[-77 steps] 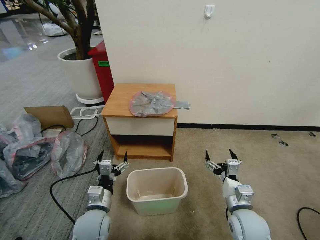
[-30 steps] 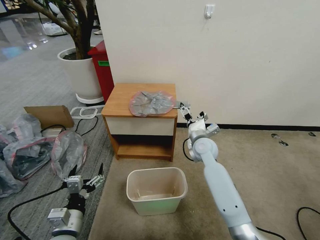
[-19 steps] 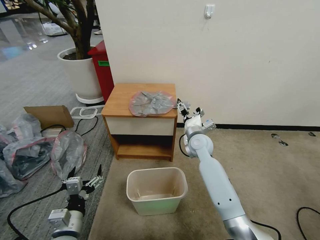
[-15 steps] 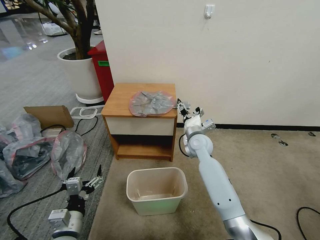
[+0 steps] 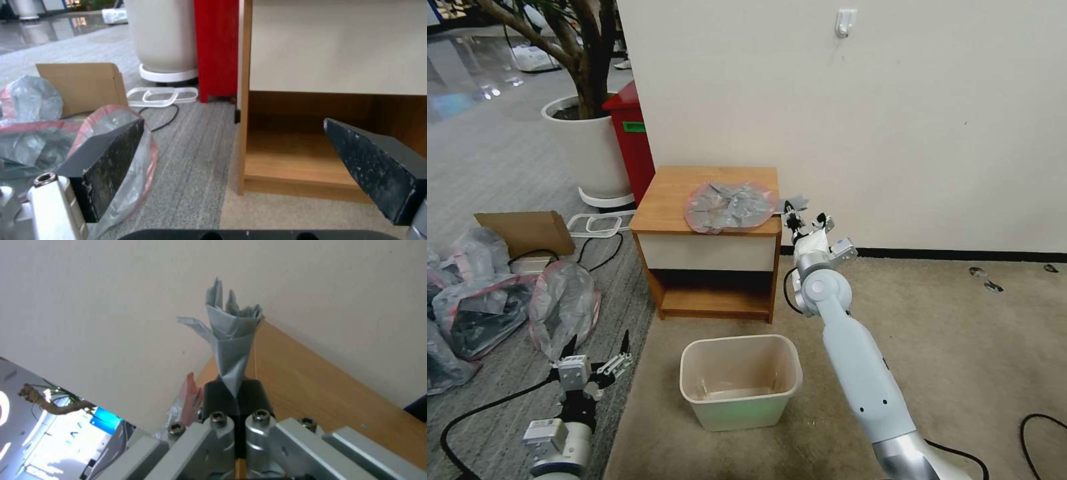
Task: Pick up the garbage bag from the table and place it over the trash can.
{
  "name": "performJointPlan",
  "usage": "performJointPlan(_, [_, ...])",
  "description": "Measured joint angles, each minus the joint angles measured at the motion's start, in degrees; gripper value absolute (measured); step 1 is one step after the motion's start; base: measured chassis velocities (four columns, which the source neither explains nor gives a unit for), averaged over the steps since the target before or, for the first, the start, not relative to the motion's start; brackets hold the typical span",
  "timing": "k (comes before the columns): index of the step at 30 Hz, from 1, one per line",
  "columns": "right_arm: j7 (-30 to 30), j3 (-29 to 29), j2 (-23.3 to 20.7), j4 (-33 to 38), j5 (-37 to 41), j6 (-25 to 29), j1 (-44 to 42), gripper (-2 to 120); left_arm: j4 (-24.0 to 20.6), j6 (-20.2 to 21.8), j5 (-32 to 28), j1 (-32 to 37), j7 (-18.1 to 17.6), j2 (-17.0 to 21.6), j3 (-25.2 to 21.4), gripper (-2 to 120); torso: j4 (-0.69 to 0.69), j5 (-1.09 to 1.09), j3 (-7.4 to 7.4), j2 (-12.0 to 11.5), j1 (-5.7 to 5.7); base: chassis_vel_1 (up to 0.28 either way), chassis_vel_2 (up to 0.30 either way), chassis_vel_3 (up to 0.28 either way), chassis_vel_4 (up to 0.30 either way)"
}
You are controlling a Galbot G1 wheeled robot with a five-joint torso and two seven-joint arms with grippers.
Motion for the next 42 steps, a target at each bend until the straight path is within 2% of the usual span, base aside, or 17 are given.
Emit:
performJointPlan(4, [0.5,-0.7,-0.3,1.2,-0.2,0.1,-0.7,0,0.1,0.0,0.0,-0.1,0.0,0.0,0.0,100,0.0,0.0,0.0,0.0,0.0,0.0,0.0,0.0,0.0])
performJointPlan(6, [3.9,-1.8,-0.5,3.7,-0.9,0.0,-1.5,0,0.2,0.0,-0.1,-0.2,0.0,0.1,0.0,100,0.0,0.0,0.0,0.0,0.0,0.0,0.0,0.0,0.0])
performJointPlan(8, [4.9,-2.3,-0.6,4.5,-1.0,-0.1,-1.6,0,0.3,0.0,-0.1,-0.3,0.0,0.2,0.0,100,0.0,0.0,0.0,0.0,0.0,0.0,0.0,0.0,0.0])
performJointPlan(10, [9.0,-4.2,-1.3,8.2,-1.3,-1.0,-2.6,0,0.8,0.0,-0.2,-0.8,0.0,0.5,0.0,100,0.01,0.0,0.0,0.0,0.0,0.0,0.0,0.0,0.0])
performJointPlan(14, [12.9,-5.9,-2.4,13.1,-1.2,-2.8,-4.1,0,1.0,0.0,-0.2,-1.0,0.0,0.4,0.1,100,0.01,0.0,0.0,0.0,0.0,0.0,0.0,0.0,0.0])
performJointPlan(16, [17.6,-8.1,-4.5,19.0,-1.0,-5.2,-6.4,0,1.1,0.1,-0.1,-1.0,-0.1,0.2,0.2,100,0.01,0.01,0.0,0.0,0.0,0.0,0.0,0.0,0.0])
performJointPlan(22, [23.5,-11.0,-7.6,26.7,-0.8,-7.7,-10.8,0,1.1,0.1,-0.7,-1.1,-0.5,0.1,-0.8,100,0.0,0.01,0.0,0.0,0.0,0.0,0.0,0.0,0.0])
performJointPlan(24, [27.9,-14.0,-10.5,34.3,-0.7,-9.0,-15.7,0,1.2,0.1,-2.3,-1.8,-1.5,0.8,-2.2,100,0.0,0.01,-0.01,0.0,0.0,0.0,0.0,0.0,0.0])
performJointPlan(28, [30.8,-17.0,-12.8,39.6,-1.0,-9.5,-19.4,0,1.3,0.2,-3.3,-2.2,-1.8,1.2,-3.0,100,0.0,0.0,-0.01,0.0,0.01,0.0,0.0,0.0,0.0])
performJointPlan(30, [32.1,-20.8,-15.6,43.4,-2.8,-10.0,-23.8,0,1.4,0.4,-3.8,-2.6,-2.2,1.3,-3.3,100,0.0,0.01,0.0,0.0,0.01,0.0,0.0,0.0,0.0])
performJointPlan(35, [32.0,-25.3,-19.1,44.8,-7.1,-10.6,-30.0,0,1.7,0.4,-3.8,-2.8,-2.2,1.0,-2.9,100,0.0,0.0,-0.01,0.0,0.0,0.0,0.0,0.0,0.0])
performJointPlan(42, [30.4,-27.4,-20.2,41.1,-10.9,-10.1,-33.4,0,2.0,0.4,-3.7,-2.9,-2.2,0.9,-2.5,100,0.0,0.0,-0.01,0.0,0.01,0.0,0.0,0.0,0.0])
